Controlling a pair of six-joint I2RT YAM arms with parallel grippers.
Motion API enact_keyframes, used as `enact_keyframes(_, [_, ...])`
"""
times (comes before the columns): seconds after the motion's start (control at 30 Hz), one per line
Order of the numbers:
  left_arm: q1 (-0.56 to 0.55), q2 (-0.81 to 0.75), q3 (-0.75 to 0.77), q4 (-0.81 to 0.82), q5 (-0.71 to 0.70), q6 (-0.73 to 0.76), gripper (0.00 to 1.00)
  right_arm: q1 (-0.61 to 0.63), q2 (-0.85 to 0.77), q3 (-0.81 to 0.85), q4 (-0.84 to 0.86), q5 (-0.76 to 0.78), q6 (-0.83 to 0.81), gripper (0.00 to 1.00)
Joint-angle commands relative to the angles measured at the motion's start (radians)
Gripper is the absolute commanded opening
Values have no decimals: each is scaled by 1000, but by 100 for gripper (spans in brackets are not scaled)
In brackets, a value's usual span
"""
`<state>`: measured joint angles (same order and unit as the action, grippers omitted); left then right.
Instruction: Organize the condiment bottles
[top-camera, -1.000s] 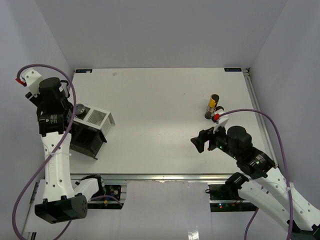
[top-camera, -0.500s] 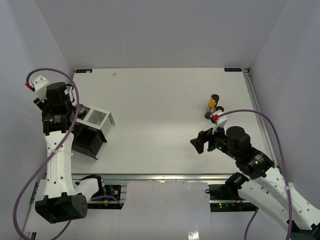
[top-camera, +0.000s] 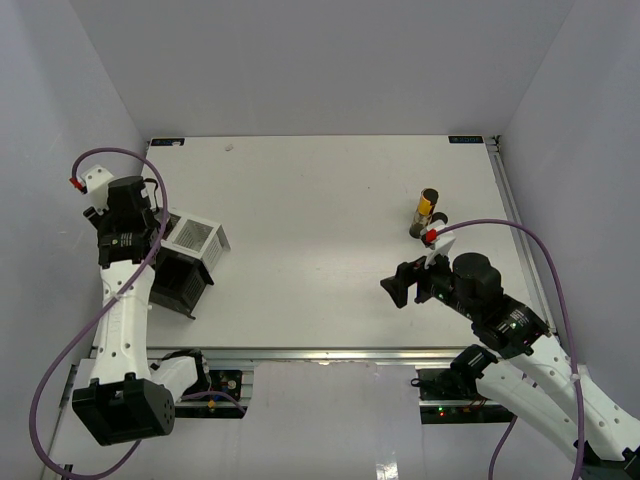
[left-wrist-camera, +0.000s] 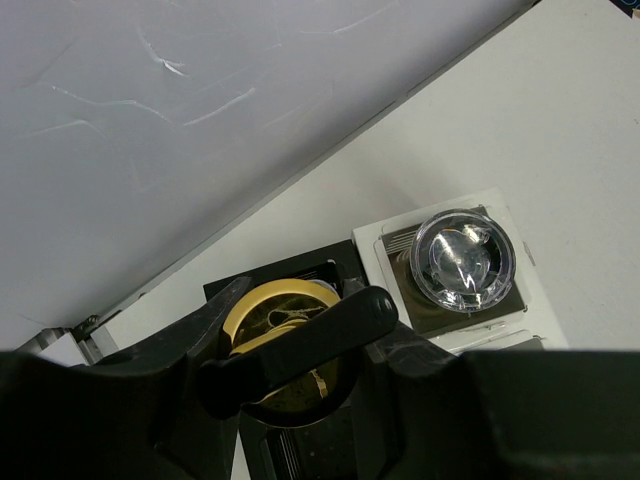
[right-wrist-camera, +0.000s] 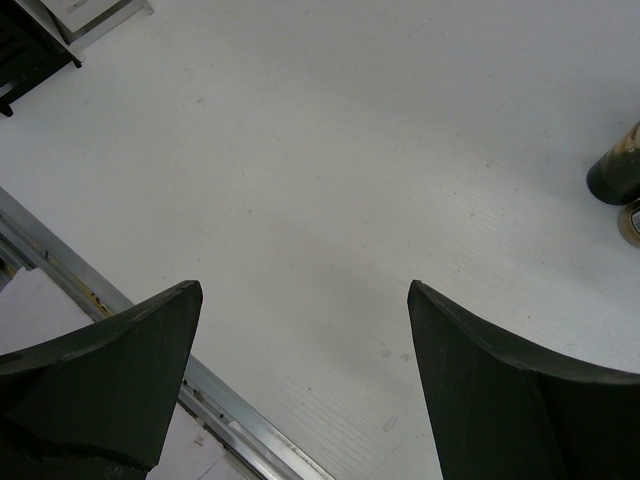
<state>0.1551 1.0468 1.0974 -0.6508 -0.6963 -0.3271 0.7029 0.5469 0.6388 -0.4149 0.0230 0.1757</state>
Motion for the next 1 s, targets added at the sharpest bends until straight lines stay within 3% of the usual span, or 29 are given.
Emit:
enact_keyframes(0.0, [3,-9,-2,71,-1,-3,23,6,1,3,33,-5,-1,90])
enact_keyframes(0.33, [3,-44,-27,62,4,8,68,6,3,19,19,0,-12,90])
enact_keyframes(0.8, [3,-77,-19,32,-8,26,91,7,-5,8,24,-6,-7,90])
enact_keyframes(0.97, [3,-78,41,-22,49,26,98,7,-2,5,27,-8,-7,90])
